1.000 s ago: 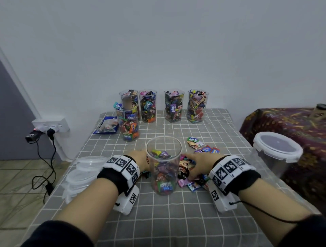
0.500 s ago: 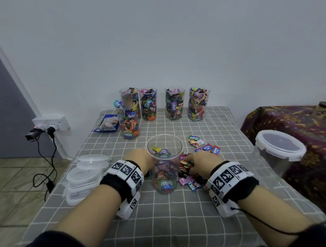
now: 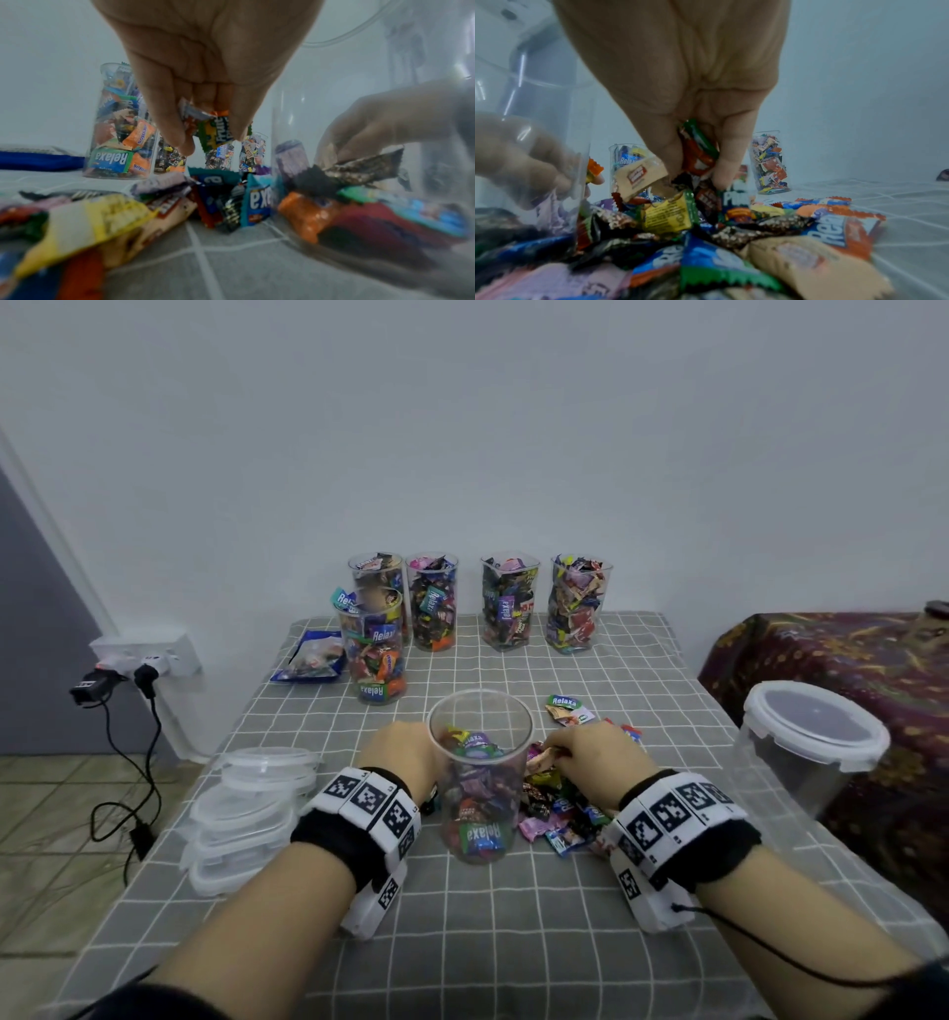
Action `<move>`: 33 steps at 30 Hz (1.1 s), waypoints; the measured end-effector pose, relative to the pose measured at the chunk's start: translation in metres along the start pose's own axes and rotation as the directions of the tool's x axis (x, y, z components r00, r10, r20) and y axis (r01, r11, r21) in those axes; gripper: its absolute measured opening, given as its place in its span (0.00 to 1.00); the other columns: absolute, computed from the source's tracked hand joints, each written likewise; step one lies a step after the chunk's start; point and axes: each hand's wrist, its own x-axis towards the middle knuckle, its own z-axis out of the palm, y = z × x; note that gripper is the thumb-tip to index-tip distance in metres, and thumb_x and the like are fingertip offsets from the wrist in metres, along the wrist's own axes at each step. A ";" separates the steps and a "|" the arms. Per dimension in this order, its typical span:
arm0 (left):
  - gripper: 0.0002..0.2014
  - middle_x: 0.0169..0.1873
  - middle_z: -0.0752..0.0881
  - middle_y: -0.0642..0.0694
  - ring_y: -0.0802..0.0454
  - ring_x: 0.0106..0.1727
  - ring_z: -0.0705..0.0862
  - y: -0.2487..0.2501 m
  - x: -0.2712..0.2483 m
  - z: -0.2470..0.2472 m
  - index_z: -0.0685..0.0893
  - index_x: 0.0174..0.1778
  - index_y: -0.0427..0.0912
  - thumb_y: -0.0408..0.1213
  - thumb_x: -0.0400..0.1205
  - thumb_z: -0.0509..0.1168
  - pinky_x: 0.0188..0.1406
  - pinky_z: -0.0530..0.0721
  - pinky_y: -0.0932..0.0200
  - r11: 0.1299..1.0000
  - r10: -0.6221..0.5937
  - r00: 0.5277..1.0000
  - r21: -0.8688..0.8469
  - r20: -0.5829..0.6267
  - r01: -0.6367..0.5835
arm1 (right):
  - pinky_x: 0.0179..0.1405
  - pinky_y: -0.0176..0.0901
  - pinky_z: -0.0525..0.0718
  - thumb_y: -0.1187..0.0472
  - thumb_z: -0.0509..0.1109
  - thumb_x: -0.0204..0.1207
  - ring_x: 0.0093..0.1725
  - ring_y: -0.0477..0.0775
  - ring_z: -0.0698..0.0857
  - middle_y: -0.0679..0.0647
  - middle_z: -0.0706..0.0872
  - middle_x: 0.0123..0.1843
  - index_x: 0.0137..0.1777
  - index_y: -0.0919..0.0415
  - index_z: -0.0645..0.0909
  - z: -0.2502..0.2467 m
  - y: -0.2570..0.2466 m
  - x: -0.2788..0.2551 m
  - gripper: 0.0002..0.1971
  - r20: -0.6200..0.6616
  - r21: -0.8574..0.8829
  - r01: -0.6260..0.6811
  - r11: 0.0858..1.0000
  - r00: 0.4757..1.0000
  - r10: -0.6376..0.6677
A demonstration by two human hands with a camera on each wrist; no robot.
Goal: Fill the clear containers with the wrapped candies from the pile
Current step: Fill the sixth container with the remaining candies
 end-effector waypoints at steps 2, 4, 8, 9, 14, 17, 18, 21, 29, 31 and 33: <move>0.13 0.54 0.87 0.41 0.41 0.54 0.85 -0.001 -0.002 0.000 0.81 0.62 0.49 0.41 0.83 0.59 0.55 0.84 0.48 0.999 0.016 0.999 0.031 -0.052 -0.014 | 0.50 0.44 0.77 0.62 0.58 0.82 0.58 0.57 0.82 0.56 0.86 0.57 0.63 0.54 0.81 -0.001 0.001 -0.001 0.15 -0.051 0.053 -0.002 0.999 0.999 0.005; 0.14 0.55 0.87 0.41 0.40 0.56 0.84 -0.001 -0.002 0.000 0.82 0.63 0.49 0.42 0.83 0.59 0.56 0.83 0.48 0.999 0.035 0.995 0.021 -0.098 -0.033 | 0.48 0.43 0.76 0.62 0.59 0.82 0.57 0.57 0.82 0.56 0.87 0.56 0.62 0.54 0.82 -0.002 0.001 -0.001 0.13 -0.095 0.115 -0.002 0.993 0.995 0.013; 0.14 0.53 0.88 0.43 0.41 0.55 0.84 -0.005 0.000 0.002 0.84 0.60 0.48 0.44 0.84 0.58 0.55 0.82 0.49 0.999 0.037 0.990 -0.026 -0.139 -0.041 | 0.47 0.41 0.76 0.60 0.63 0.81 0.55 0.56 0.83 0.55 0.88 0.54 0.62 0.54 0.83 -0.004 0.004 -0.003 0.13 -0.184 0.240 0.001 0.971 0.982 0.044; 0.14 0.53 0.88 0.43 0.42 0.54 0.85 -0.006 0.001 0.002 0.84 0.60 0.48 0.44 0.84 0.58 0.54 0.82 0.49 0.999 0.031 0.989 -0.026 -0.144 -0.035 | 0.47 0.42 0.77 0.60 0.64 0.81 0.53 0.56 0.84 0.56 0.88 0.53 0.62 0.54 0.83 -0.004 0.005 -0.004 0.12 -0.203 0.290 0.004 0.957 0.978 0.057; 0.14 0.54 0.87 0.44 0.43 0.55 0.84 -0.005 0.001 0.001 0.84 0.60 0.48 0.43 0.84 0.58 0.56 0.82 0.48 0.999 0.029 0.990 -0.027 -0.139 -0.033 | 0.47 0.48 0.82 0.63 0.67 0.79 0.46 0.54 0.86 0.53 0.89 0.43 0.54 0.53 0.85 -0.018 0.004 -0.008 0.09 -0.346 0.508 0.113 0.854 0.935 0.082; 0.14 0.56 0.87 0.44 0.43 0.57 0.84 -0.002 -0.001 -0.002 0.83 0.62 0.49 0.43 0.83 0.58 0.57 0.82 0.48 0.999 0.035 0.992 -0.013 -0.125 -0.037 | 0.42 0.37 0.80 0.65 0.67 0.79 0.44 0.50 0.85 0.52 0.89 0.43 0.50 0.48 0.83 -0.037 -0.006 -0.015 0.10 -0.441 0.598 0.237 0.766 0.895 0.069; 0.14 0.57 0.86 0.44 0.43 0.58 0.84 -0.001 -0.003 -0.003 0.82 0.63 0.49 0.43 0.84 0.58 0.57 0.82 0.48 0.999 0.042 0.992 -0.002 -0.123 -0.043 | 0.40 0.34 0.80 0.66 0.67 0.79 0.42 0.47 0.85 0.51 0.89 0.42 0.48 0.46 0.82 -0.043 -0.011 -0.019 0.11 -0.474 0.605 0.284 0.744 0.879 0.049; 0.15 0.58 0.86 0.44 0.43 0.59 0.83 0.002 -0.006 -0.008 0.81 0.64 0.49 0.43 0.84 0.58 0.58 0.82 0.50 0.998 0.059 0.991 0.011 -0.120 -0.059 | 0.39 0.26 0.78 0.65 0.68 0.79 0.41 0.37 0.83 0.45 0.87 0.43 0.50 0.48 0.84 -0.056 -0.028 -0.026 0.10 -0.521 0.549 0.387 0.741 0.852 -0.059; 0.11 0.53 0.86 0.42 0.42 0.55 0.84 0.009 -0.013 -0.014 0.82 0.55 0.44 0.41 0.84 0.57 0.47 0.78 0.54 0.998 0.011 0.996 0.066 -0.093 -0.005 | 0.46 0.35 0.78 0.62 0.65 0.73 0.47 0.49 0.85 0.50 0.89 0.48 0.54 0.57 0.87 -0.043 -0.055 -0.030 0.13 -0.533 0.156 0.520 0.840 0.760 -0.371; 0.11 0.53 0.86 0.42 0.42 0.55 0.84 0.010 -0.014 -0.015 0.82 0.55 0.44 0.40 0.84 0.56 0.48 0.78 0.53 0.998 0.013 0.996 0.063 -0.089 -0.007 | 0.49 0.46 0.83 0.62 0.63 0.72 0.50 0.53 0.85 0.50 0.89 0.50 0.57 0.56 0.86 -0.040 -0.059 -0.031 0.16 -0.493 0.132 0.514 0.848 0.776 -0.393; 0.10 0.52 0.86 0.43 0.42 0.54 0.84 0.010 -0.014 -0.016 0.82 0.53 0.44 0.40 0.84 0.56 0.49 0.79 0.53 0.999 0.008 0.996 0.043 -0.084 -0.004 | 0.49 0.52 0.84 0.61 0.63 0.72 0.52 0.54 0.85 0.50 0.88 0.53 0.61 0.55 0.85 -0.038 -0.060 -0.032 0.18 -0.489 0.130 0.514 0.848 0.777 -0.396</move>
